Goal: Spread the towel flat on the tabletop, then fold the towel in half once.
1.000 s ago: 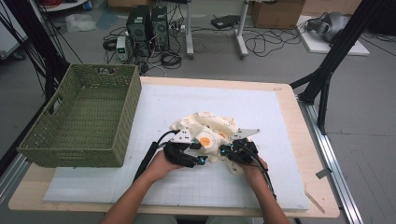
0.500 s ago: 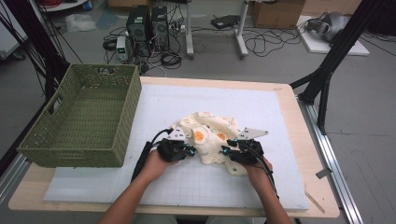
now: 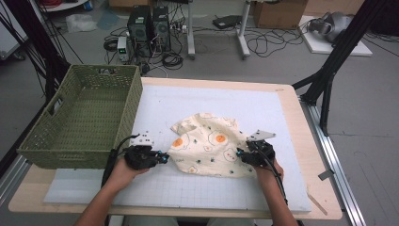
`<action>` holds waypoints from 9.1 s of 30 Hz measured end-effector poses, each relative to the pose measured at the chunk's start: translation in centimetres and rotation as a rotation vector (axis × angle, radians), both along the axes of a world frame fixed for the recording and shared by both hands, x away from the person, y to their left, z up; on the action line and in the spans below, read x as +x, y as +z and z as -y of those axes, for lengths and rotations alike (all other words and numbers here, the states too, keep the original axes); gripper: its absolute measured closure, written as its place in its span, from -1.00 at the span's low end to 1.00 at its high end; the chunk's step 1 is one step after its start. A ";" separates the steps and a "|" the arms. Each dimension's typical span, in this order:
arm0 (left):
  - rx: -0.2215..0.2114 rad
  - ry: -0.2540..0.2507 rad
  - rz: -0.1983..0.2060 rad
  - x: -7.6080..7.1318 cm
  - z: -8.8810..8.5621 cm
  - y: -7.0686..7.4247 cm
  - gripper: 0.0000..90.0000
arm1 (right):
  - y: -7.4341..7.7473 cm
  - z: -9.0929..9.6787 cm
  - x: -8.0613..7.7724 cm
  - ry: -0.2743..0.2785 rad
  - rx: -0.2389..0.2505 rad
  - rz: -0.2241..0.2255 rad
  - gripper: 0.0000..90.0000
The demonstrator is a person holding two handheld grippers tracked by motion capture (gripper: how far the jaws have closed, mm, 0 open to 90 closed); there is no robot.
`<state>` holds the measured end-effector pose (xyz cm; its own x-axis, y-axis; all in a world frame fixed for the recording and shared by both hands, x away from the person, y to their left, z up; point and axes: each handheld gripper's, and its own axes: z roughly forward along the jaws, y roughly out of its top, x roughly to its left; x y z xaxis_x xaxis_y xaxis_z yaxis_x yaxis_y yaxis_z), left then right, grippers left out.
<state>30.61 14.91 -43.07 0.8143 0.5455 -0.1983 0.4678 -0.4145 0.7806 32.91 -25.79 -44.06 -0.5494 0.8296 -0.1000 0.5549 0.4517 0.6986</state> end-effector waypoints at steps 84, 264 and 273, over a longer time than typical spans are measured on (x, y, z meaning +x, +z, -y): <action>0.061 0.478 0.091 9.4 3.7 -0.8 0.05 | 0.7 -0.1 10.2 -0.149 -0.013 0.079 0.94; 0.092 0.481 0.044 16.2 3.9 -1.8 0.90 | 1.1 2.1 11.4 -0.034 0.122 -0.028 -0.30; 0.057 0.468 0.041 15.6 3.6 -1.6 0.91 | 0.3 0.3 15.4 -0.085 0.110 -0.058 0.09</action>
<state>46.26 11.34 -44.66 0.4849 0.8647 -0.1306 0.5839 -0.2090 0.7845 48.26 -26.05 -43.77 -0.4791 0.8774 0.0242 0.6285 0.3237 0.7072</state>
